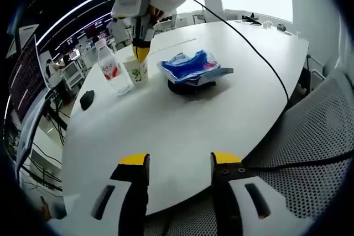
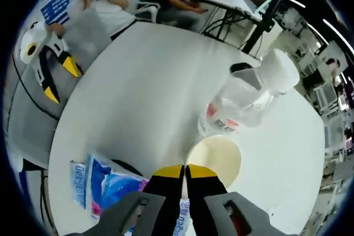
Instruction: Arrange the tabletop items into an orderly group along one side of the table until the central work area is clear of visible clutter.
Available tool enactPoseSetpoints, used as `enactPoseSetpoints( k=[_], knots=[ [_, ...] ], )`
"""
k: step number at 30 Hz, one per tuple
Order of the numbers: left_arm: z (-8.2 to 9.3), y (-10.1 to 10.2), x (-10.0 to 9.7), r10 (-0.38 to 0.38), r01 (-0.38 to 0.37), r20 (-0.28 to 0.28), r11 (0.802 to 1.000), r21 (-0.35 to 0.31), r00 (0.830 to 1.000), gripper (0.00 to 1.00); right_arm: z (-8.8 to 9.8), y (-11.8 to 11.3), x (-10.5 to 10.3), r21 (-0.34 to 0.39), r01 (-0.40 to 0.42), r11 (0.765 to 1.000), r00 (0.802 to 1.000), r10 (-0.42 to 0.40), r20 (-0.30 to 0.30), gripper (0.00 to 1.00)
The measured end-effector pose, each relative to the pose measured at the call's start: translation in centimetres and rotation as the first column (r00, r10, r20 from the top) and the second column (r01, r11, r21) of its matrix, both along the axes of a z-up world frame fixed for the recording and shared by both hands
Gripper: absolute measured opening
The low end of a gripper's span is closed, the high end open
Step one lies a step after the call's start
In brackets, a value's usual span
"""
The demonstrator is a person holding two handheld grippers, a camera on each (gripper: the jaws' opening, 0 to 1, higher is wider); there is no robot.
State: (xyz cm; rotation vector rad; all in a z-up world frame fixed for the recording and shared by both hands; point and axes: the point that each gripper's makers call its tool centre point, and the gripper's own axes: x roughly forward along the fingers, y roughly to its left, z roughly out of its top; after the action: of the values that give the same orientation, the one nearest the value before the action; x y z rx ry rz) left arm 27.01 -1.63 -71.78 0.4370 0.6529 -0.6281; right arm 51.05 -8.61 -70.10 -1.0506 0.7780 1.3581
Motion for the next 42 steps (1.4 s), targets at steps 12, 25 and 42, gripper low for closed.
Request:
enactPoseSetpoints(
  k=[12,25,42],
  knots=[
    [-0.4,0.0,0.2,-0.003,0.003,0.004,1.000,0.007,1.000,0.42,-0.1,0.2,0.1,0.007,0.026,1.000,1.000,-0.026,0.012,0.00],
    [-0.7,0.1,0.2,-0.006,0.006,0.007,1.000,0.012,1.000,0.42,1.2,-0.3,0.5,0.039,0.055,0.998,0.997,-0.057,0.056,0.13],
    [0.8,0.3,0.0,-0.011,0.010,0.022,1.000,0.017,1.000,0.42,7.7,0.0,-0.5,0.418,0.282,0.864,0.932,-0.351,0.096,0.22]
  ],
)
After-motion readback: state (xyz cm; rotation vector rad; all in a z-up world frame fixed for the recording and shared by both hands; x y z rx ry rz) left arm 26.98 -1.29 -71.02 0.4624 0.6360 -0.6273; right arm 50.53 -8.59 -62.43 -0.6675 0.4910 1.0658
